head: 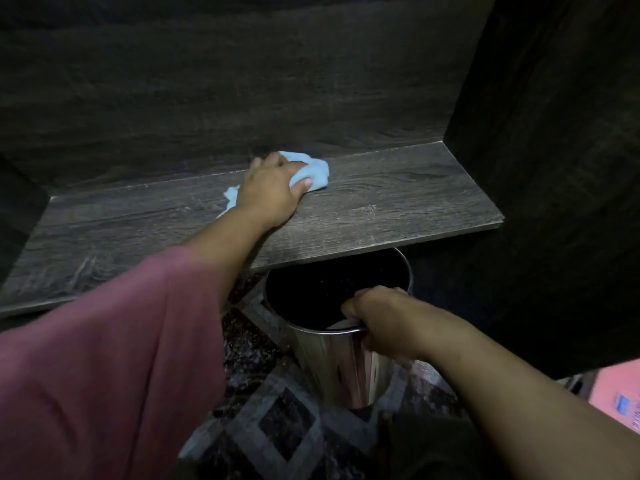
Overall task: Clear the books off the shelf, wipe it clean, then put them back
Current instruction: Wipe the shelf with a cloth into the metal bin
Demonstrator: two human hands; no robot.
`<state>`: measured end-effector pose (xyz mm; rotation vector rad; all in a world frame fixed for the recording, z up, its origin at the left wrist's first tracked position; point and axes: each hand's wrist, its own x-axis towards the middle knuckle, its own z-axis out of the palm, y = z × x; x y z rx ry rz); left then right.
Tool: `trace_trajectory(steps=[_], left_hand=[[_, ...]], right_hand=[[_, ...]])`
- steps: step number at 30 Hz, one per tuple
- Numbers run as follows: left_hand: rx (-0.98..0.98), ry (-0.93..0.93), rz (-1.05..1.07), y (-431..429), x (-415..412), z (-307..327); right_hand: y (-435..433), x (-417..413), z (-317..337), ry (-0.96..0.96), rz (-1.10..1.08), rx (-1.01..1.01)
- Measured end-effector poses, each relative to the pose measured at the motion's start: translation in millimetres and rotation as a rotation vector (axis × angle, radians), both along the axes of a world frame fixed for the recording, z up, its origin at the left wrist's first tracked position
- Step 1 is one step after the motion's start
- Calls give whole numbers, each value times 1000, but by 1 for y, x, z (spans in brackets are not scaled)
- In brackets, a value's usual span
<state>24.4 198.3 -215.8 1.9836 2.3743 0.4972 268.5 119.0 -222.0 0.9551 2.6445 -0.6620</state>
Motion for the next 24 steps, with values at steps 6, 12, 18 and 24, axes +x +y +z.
trace_trajectory(steps=[6, 12, 18, 24], left_hand=[[49, -80, -375, -49, 28, -3], [54, -312, -416, -92, 44, 15], [303, -146, -33, -22, 20, 22], [176, -63, -91, 29, -7, 6]], right_hand=[[1, 4, 2, 9, -23, -9], [-11, 5, 4, 5, -16, -66], [-15, 1, 4, 6, -26, -66], [-4, -6, 5, 13, 57, 45]])
